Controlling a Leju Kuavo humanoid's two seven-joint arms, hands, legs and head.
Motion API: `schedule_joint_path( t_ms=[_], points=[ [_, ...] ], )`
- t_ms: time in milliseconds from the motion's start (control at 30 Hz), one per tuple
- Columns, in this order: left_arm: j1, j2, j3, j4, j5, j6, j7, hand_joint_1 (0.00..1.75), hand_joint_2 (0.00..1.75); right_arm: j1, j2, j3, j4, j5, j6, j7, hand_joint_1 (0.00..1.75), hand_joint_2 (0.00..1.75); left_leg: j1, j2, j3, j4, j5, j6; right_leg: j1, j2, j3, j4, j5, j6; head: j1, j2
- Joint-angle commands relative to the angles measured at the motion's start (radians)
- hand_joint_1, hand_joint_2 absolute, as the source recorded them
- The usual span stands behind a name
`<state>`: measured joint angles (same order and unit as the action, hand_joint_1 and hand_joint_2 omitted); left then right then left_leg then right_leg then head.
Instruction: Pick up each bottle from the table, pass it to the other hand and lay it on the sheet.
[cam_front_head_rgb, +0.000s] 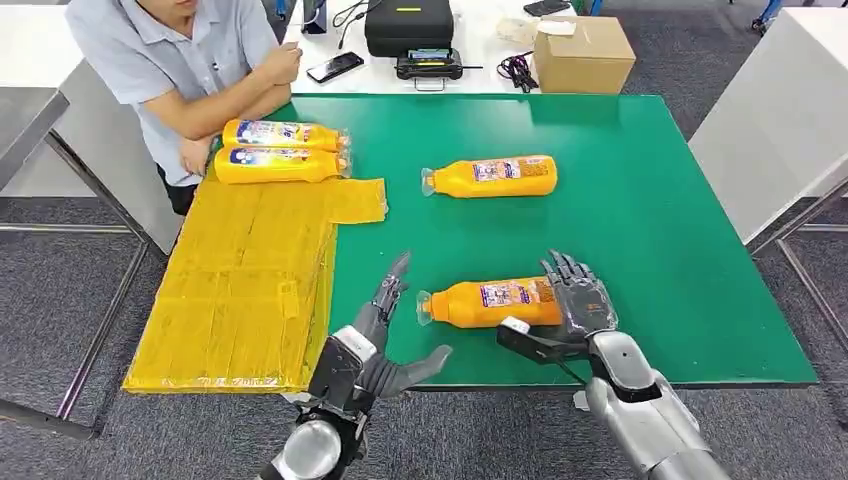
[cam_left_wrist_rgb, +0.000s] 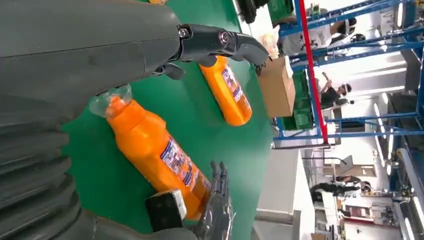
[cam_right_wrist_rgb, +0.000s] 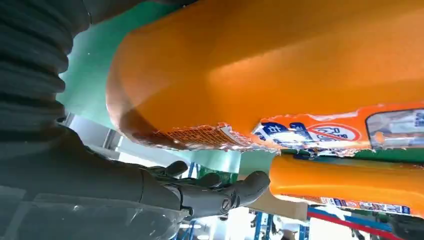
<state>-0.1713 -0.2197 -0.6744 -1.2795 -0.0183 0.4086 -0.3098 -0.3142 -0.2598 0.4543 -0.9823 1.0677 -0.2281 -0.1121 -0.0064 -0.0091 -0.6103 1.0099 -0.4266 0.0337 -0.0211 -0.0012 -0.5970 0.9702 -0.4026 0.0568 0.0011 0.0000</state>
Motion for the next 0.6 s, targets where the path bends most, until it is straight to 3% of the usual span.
schedule_joint_path(
  t_ms=[33,600],
  points=[
    [-0.049,0.017,-0.034,0.073,0.010,-0.011,0.007,0.00,1.75,-0.016,0.005,0.039,0.091,-0.056,0.056,-0.013,0.00,1.75,0.001,0.000,0.004,-0.001,-0.001,-0.002,0.001,0.000,0.004,-0.002,-0.001,-0.002,0.000,0.000],
    [-0.068,0.009,-0.065,0.080,0.017,-0.030,0.004,0.00,1.75,0.007,-0.051,0.101,0.002,-0.085,0.073,-0.082,0.00,1.75,0.001,0.000,0.006,-0.001,-0.001,-0.002,0.002,-0.001,0.007,-0.001,-0.002,-0.003,0.000,0.000]
  ],
)
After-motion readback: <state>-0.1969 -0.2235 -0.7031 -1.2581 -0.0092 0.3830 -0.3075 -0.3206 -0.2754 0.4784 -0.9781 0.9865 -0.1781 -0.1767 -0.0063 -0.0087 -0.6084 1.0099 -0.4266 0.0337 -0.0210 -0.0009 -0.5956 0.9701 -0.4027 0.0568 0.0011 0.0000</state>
